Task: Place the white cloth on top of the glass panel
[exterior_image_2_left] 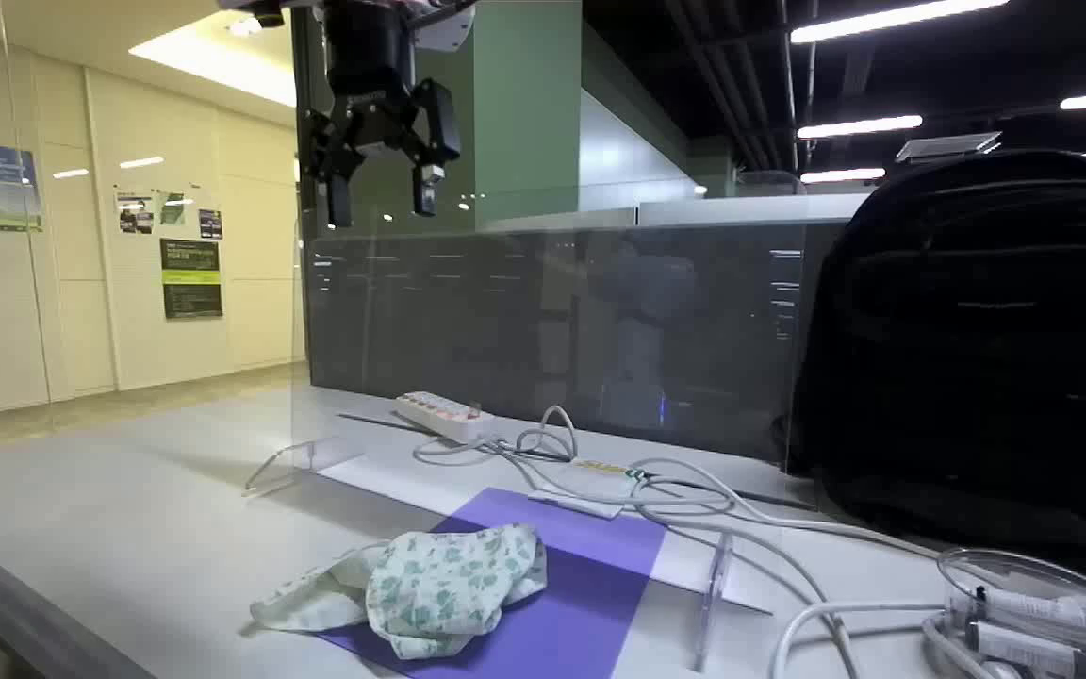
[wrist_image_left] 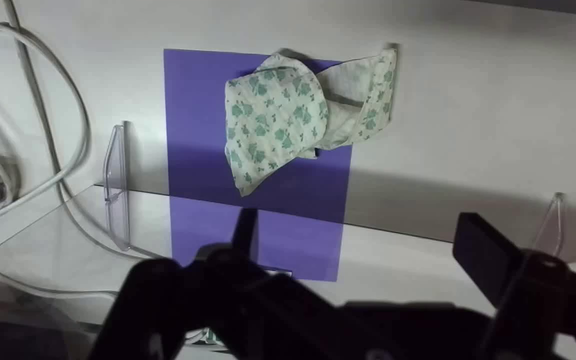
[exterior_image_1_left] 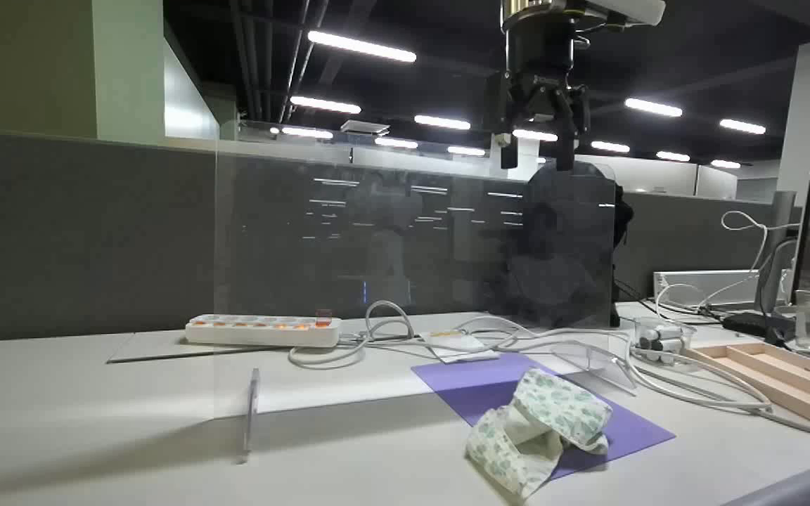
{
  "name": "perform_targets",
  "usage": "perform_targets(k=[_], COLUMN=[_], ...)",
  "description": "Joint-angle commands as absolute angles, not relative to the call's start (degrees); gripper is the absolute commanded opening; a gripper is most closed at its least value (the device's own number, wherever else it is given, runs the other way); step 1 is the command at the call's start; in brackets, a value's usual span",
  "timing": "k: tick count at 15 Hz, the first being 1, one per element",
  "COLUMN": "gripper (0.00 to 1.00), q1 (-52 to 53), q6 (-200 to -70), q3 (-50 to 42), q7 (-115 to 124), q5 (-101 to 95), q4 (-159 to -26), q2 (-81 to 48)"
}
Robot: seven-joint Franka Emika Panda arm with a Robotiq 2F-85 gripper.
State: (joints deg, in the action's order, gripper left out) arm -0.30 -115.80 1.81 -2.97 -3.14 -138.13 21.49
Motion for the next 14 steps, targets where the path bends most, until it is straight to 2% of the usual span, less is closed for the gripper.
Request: perform_targets(k=[1, 9, 14], gripper=[1.0, 1.0, 1.0], q1=[0.19, 0.19, -0.19], q6=[-115.77, -115.9, -125.07], q3=[1.37, 1.37, 3.22], q7=[-2.8, -2.81, 0.07], q5=[-3.32, -3.32, -8.53], q4=[-138.03, -138.02, -144.26], q2=[21.45, 21.47, 22.19])
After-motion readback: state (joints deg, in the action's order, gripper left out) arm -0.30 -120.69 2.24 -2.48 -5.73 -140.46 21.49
